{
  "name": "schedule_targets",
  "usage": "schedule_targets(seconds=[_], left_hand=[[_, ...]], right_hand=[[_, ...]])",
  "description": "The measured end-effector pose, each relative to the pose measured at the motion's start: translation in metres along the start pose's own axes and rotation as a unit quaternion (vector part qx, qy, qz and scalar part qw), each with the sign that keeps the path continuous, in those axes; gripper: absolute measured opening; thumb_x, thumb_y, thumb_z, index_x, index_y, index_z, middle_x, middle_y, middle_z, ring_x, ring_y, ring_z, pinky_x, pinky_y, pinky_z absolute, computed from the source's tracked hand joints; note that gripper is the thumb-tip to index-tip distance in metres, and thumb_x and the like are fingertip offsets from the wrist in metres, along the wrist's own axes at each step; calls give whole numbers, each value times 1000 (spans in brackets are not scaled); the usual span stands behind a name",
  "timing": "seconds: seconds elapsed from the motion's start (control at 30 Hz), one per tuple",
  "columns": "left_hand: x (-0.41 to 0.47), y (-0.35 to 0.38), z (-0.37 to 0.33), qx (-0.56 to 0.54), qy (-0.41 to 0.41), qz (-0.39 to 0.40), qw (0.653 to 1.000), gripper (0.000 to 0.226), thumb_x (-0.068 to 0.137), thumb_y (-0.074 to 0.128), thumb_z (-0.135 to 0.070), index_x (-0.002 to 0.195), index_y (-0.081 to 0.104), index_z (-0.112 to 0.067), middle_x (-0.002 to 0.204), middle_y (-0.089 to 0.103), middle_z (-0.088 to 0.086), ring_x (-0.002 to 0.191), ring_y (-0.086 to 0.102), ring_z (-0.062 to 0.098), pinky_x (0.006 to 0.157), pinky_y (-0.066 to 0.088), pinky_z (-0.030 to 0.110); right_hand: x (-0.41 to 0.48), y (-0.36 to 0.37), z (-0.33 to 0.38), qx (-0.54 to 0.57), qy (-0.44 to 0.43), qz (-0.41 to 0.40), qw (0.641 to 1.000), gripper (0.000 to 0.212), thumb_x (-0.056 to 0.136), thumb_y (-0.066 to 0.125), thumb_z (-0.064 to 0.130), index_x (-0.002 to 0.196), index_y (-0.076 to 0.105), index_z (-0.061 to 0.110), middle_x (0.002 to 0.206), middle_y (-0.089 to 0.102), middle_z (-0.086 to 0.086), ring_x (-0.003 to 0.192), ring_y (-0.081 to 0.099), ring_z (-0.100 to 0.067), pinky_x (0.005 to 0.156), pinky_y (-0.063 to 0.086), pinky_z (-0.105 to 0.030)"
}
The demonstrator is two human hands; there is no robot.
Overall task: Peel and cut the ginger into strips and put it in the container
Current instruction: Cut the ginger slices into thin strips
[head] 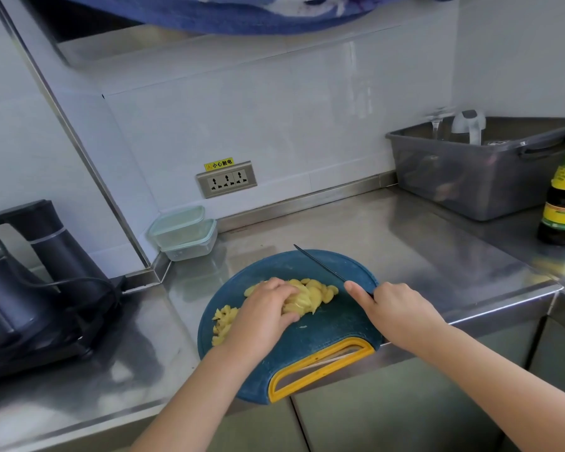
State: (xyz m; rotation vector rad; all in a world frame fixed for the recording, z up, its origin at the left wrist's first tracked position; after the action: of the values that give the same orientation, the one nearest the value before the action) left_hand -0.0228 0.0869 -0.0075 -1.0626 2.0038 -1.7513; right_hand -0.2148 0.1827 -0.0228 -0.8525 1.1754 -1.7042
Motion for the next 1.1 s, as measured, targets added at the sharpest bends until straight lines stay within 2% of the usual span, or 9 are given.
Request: schedule_targets(seconds=[0.1, 0.23, 0.4, 0.6, 0.67, 0.77, 0.83, 0.9, 1.1], left_hand=[[-1, 0, -1, -2, 0, -6, 1000, 30, 87, 66, -28, 115, 60, -22, 119, 51, -12, 110, 47, 6, 87, 30, 11], [8, -7, -2, -32, -36, 53, 997, 52, 84, 69, -28, 131, 48, -25, 121, 46, -8, 99, 45, 4, 86, 37, 16], [16, -15, -5, -30, -50, 93, 994, 44, 80, 73, -28, 117, 50, -27, 119, 43, -6, 101, 47, 8, 85, 41, 22], [1, -15, -6, -58, -56, 67, 994, 28, 79, 73, -33, 91, 48, -31, 94, 50, -16, 81, 49, 0, 63, 35, 14], [-7, -17, -7, -110, -76, 60, 989, 28, 78, 74, -36, 93, 51, -33, 94, 52, -17, 82, 51, 0, 65, 37, 14], [-22, -24, -2, -201, -116, 39, 972, 28, 79, 73, -38, 100, 56, -32, 98, 61, -13, 85, 57, 0, 70, 41, 13], [-34, -30, 5, -251, -153, 56, 954, 24, 83, 69, -38, 102, 59, -28, 93, 65, -9, 75, 58, 1, 67, 45, 14], [-47, -31, 12, -262, -183, 89, 943, 17, 87, 64, -38, 98, 63, -25, 79, 65, -7, 64, 56, 1, 63, 47, 15], [-63, -24, 11, -232, -234, 64, 942, 21, 89, 61, -42, 100, 65, -24, 74, 59, -11, 61, 53, 1, 62, 44, 16]], right_hand=[[-4, -4, 1, 18, 10, 5, 1000, 78, 95, 14, 62, 100, 55, -4, 67, 45, 0, 62, 49, -15, 58, 41, -26], [-6, -5, 6, 29, 30, 5, 999, 62, 99, 14, 52, 131, 52, 15, 67, 40, 3, 52, 39, -8, 41, 28, -23], [-9, -10, 5, 55, 32, 4, 998, 77, 94, 16, 65, 85, 49, -4, 66, 46, 1, 67, 49, -17, 67, 43, -31], [-14, -14, 8, 72, 26, 14, 997, 70, 93, 15, 65, 80, 52, 7, 67, 48, 0, 72, 53, -20, 69, 45, -32], [-18, -17, 10, 100, 35, 17, 994, 69, 94, 15, 64, 88, 56, 9, 68, 48, -1, 72, 53, -19, 67, 44, -30], [-18, -22, 10, 190, 125, 39, 973, 51, 103, 28, 41, 138, 39, 5, 80, 46, -5, 74, 51, -19, 64, 42, -26], [-15, -34, 9, 234, 145, 66, 959, 56, 100, 29, 50, 108, 54, 1, 70, 49, -7, 62, 52, -19, 56, 42, -26], [-21, -54, 10, 263, 115, 117, 951, 61, 94, 28, 64, 69, 47, 11, 50, 43, -3, 39, 42, -16, 41, 37, -23], [-48, -85, 26, 211, 93, 307, 924, 61, 88, 34, 72, 61, 42, 17, 46, 36, 1, 36, 32, -14, 38, 34, -22]])
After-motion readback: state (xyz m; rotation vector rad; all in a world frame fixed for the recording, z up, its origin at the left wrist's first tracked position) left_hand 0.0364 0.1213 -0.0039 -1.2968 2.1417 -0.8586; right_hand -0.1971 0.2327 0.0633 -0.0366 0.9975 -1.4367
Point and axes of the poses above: each hand's wrist, its own x-axis towards the middle knuckle, its own y-axis out of the palm, z = x × y, the point moved 1 cm from there along x, towards the middle knuckle
